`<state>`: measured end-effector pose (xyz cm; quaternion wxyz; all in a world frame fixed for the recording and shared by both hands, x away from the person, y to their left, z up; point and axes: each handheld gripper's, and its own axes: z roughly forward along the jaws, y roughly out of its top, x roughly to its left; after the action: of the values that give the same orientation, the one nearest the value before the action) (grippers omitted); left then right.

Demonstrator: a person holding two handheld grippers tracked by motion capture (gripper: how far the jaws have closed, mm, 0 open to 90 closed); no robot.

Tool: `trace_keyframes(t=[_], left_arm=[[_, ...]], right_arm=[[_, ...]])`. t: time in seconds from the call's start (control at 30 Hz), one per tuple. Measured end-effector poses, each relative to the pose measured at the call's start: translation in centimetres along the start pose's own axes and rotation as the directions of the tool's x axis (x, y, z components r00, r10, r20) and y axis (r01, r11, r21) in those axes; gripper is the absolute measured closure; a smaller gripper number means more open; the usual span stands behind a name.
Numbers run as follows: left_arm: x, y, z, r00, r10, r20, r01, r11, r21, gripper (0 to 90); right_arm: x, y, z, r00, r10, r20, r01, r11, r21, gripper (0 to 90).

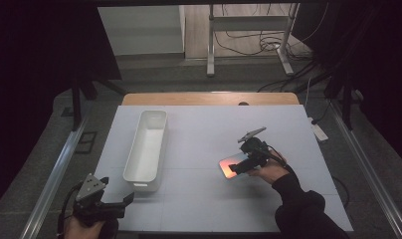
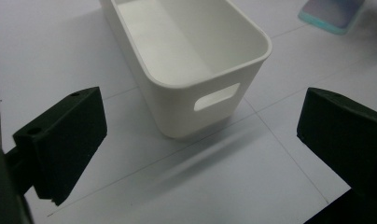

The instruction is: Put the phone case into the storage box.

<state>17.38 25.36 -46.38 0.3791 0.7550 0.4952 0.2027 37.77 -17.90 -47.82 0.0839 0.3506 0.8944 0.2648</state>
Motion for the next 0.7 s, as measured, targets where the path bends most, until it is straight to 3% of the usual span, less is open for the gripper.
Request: trace_keyframes(t=[0.1, 0.27, 0.33, 0.37, 0.43, 0.57, 0.7], left_arm=[[-0.01, 0.01, 0.01, 1.0, 0.002, -0.002, -0.002, 1.0, 0.001, 1.9], [-0.02, 0.0, 0.01, 1.0, 0.004, -0.001, -0.004, 1.0, 0.001, 1.9], [-0.03, 0.01, 0.01, 1.0, 0.005, -0.001, -0.005, 1.0, 0.001, 2.0], [-0.03, 0.01, 0.01, 1.0, 0.005, -0.001, -0.005, 1.0, 0.001, 1.9], [-0.06, 0.01, 0.02, 1.0, 0.007, -0.002, -0.007, 1.0, 0.001, 2.0], [-0.08, 0.01, 0.02, 0.9999, 0.011, -0.001, -0.011, 0.9999, 0.002, 2.0], [-0.08, 0.0, 0.0, 0.9999, 0.012, 0.001, -0.012, 0.9999, 0.002, 2.0]], right_arm=[[0.07, 0.08, 0.16, 1.0, 0.003, 0.006, -0.003, 1.0, 0.021, 6.9], [0.0, 0.09, 0.15, 0.9999, -0.011, -0.001, 0.011, 0.999, 0.038, 41.2], [0.05, 0.11, 0.25, 0.9999, -0.015, -0.001, 0.015, 0.999, 0.05, 51.7], [0.05, 0.11, 0.25, 0.9999, -0.015, -0.001, 0.015, 0.999, 0.05, 51.7], [0.21, 0.12, 0.46, 0.9989, -0.046, -0.001, 0.046, 0.997, 0.062, 67.9], [0.28, 0.28, 0.74, 0.9978, -0.064, -0.021, 0.065, 0.995, 0.074, 88.1], [0.18, 0.46, 0.97, 0.998, -0.056, -0.03, 0.058, 0.996, 0.074, 89.3]])
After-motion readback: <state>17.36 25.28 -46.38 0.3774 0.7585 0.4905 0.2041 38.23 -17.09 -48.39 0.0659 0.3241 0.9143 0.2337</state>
